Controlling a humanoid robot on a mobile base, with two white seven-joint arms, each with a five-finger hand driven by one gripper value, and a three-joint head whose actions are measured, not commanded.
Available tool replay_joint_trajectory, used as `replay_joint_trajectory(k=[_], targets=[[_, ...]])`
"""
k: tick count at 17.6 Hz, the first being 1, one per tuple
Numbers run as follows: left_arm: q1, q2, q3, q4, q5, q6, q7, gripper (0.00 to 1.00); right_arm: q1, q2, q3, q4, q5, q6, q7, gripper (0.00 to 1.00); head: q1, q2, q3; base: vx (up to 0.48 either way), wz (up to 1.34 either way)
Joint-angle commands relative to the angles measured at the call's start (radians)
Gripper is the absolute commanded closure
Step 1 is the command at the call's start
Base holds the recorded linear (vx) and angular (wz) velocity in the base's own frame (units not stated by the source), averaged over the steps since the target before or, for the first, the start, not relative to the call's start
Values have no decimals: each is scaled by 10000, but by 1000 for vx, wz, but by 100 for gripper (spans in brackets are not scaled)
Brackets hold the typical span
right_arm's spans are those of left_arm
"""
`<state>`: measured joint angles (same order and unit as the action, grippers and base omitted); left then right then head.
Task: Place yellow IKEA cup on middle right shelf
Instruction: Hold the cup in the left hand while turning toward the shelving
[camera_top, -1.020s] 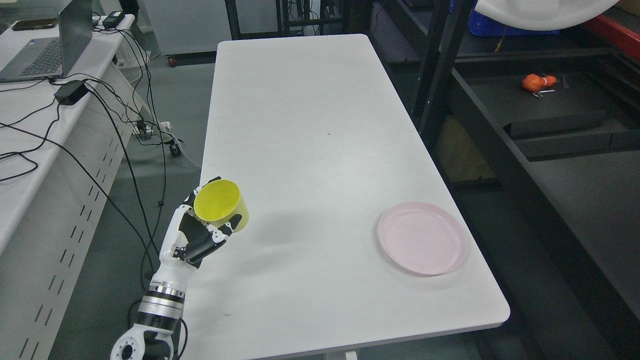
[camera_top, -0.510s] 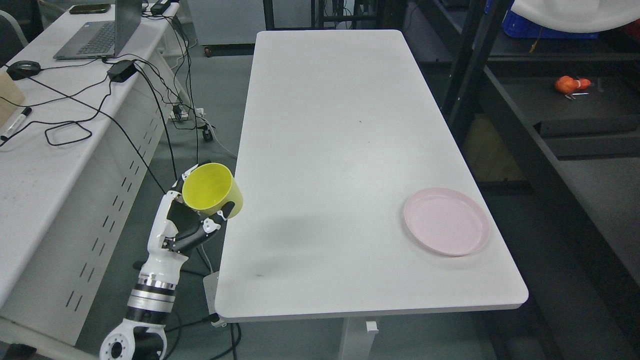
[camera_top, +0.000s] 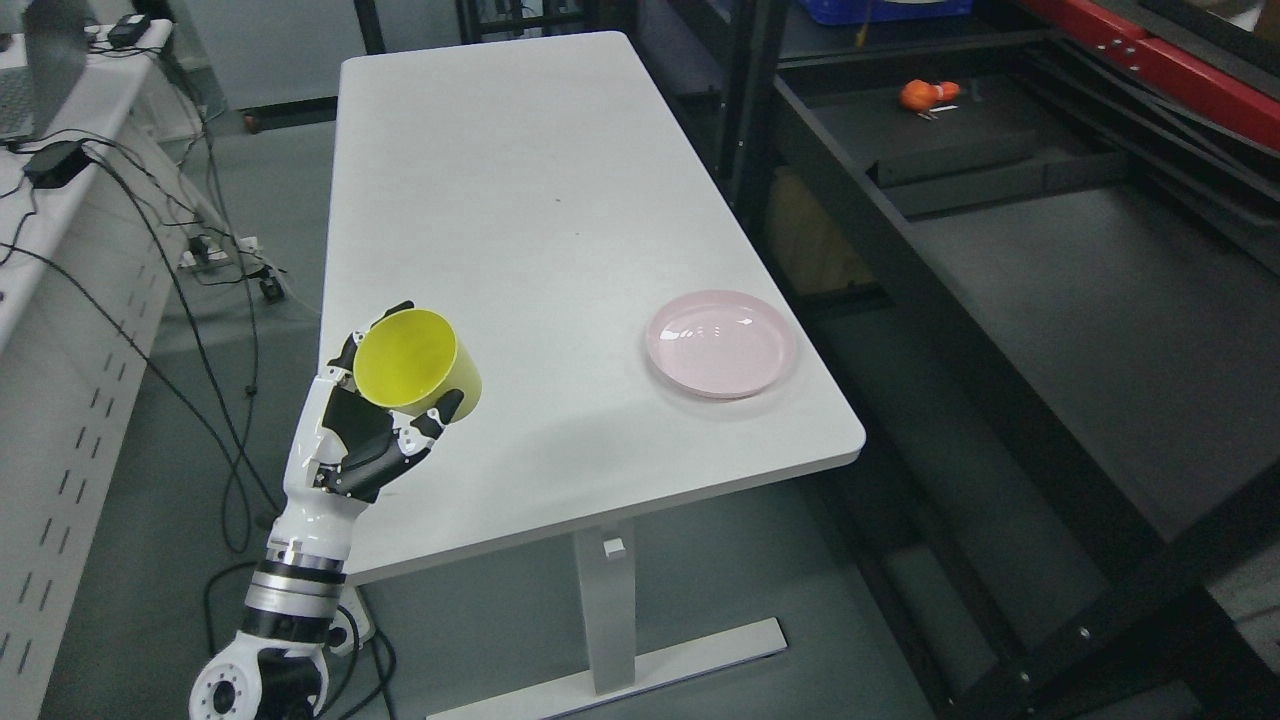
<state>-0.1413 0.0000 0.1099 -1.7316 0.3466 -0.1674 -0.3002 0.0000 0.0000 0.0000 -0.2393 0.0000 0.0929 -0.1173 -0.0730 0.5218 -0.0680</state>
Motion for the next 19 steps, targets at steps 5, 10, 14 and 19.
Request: replay_joint_trajectory(k=[5, 10, 14, 19], targets=[[-75, 175, 20, -248, 1, 33, -20, 99, 138, -175, 169, 0, -245, 6, 7, 1, 0, 0, 0, -257, -823], [-106, 175, -10, -248, 1, 33, -5, 99, 138, -175, 169, 0, -245, 6, 7, 1, 0, 0, 0, -242, -1056], [-121, 175, -41, -248, 1, 33, -5, 99, 138, -175, 169, 0, -245, 6, 7, 1, 0, 0, 0, -192, -1100], [-290, 175, -87, -248, 1, 33, -5, 99, 138, -175, 169, 0, -245, 6, 7, 1, 0, -3, 0, -172, -891]])
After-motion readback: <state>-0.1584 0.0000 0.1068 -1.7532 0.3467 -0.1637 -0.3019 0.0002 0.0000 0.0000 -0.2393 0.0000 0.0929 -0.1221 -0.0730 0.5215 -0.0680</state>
